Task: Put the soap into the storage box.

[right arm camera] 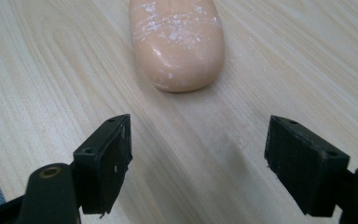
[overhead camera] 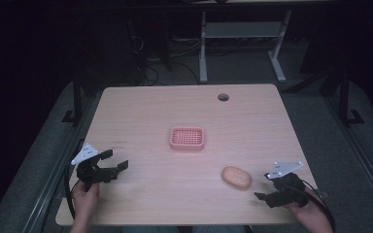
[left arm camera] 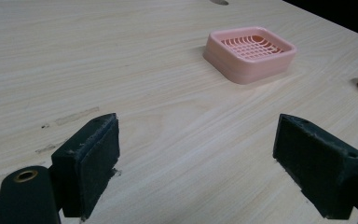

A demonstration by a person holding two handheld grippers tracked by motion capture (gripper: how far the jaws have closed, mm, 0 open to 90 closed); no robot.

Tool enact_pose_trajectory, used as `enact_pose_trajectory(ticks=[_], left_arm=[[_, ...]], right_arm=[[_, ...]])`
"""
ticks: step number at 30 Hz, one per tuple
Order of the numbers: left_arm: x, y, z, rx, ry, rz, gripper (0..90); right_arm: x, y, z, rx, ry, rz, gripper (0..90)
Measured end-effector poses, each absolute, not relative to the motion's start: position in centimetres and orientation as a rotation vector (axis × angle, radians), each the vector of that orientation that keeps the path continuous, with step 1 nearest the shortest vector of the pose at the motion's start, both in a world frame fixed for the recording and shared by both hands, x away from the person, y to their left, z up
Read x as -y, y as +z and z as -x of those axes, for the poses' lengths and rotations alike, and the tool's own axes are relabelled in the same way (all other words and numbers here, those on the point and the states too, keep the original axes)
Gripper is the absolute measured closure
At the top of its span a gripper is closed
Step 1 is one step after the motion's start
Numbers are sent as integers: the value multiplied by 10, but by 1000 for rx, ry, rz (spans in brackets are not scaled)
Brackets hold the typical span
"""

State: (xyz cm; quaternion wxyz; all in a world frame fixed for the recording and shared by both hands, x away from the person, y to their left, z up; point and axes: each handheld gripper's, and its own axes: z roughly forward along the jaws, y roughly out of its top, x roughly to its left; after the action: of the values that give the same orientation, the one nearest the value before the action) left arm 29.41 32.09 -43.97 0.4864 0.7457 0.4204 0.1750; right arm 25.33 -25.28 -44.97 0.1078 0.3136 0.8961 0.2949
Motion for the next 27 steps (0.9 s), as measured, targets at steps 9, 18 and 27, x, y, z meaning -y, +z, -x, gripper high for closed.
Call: enact_pose_trajectory(ticks=[9, 18, 27], left_arm=[[-320, -440, -294, -1023, 425, -1817, 142], [-321, -440, -294, -1024, 425, -1816, 142], [-321, -440, -294, -1024, 426, -1816, 142]], right_arm=[[247, -446, -257, -2649, 853, -897, 226], [236, -442, -260, -2666, 833, -855, 225], [228, -437, -266, -2690, 817, -828, 225]])
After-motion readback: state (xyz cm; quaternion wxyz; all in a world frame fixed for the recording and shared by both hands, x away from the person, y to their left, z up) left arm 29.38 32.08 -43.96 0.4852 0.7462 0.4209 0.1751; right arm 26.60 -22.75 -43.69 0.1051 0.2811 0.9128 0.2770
